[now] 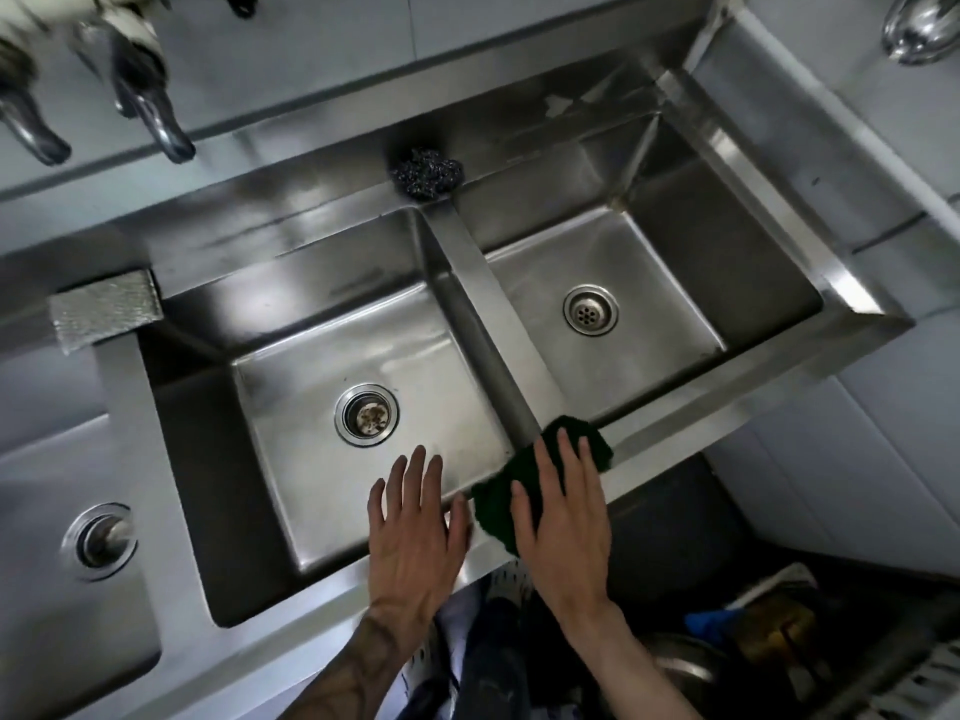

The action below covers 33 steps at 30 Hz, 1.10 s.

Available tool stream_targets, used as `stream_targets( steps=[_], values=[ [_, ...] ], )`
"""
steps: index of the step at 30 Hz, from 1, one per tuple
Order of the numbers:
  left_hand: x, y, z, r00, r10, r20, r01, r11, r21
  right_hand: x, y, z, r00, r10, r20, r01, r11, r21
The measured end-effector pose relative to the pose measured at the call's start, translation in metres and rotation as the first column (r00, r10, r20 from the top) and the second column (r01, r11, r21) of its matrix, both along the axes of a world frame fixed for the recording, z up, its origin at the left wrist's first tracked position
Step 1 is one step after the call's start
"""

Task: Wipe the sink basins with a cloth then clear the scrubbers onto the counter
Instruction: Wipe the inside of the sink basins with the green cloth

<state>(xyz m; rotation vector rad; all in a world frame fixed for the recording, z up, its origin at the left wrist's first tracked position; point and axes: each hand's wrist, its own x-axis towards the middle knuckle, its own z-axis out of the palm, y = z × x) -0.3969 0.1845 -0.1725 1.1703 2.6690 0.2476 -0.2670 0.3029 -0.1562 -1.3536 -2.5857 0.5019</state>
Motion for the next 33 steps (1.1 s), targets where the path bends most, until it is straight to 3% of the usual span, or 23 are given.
stream_targets(
  steps=[10, 15, 22, 29, 33],
  values=[
    [-0.001, -0.003, -0.002, 1.000, 0.006, 0.021, -0.005, 1.000, -0.016, -0.019, 0.023, -0.005, 0.992, -0.094, 0.086, 0.091, 0.995, 0.036],
    [-0.003, -0.003, -0.008, 1.000, -0.018, 0.023, 0.019, 0.998, -0.054, -0.079, 0.080, -0.013, 0.998, -0.030, 0.056, 0.030, 0.999, 0.014],
    [-0.003, -0.001, -0.017, 0.999, 0.016, -0.041, -0.012, 0.995, 0.095, -0.204, 0.145, -0.018, 1.000, 0.023, 0.000, -0.023, 0.999, 0.047],
    [-0.010, 0.007, -0.036, 0.986, 0.071, -0.148, -0.043, 0.982, 0.183, -0.317, 0.215, -0.012, 0.998, -0.012, -0.056, 0.004, 0.989, -0.145],
    [-0.011, 0.008, -0.037, 0.984, 0.083, -0.159, -0.052, 0.981, 0.189, -0.318, 0.226, -0.006, 0.999, -0.020, -0.039, 0.012, 0.981, -0.191]
  ],
)
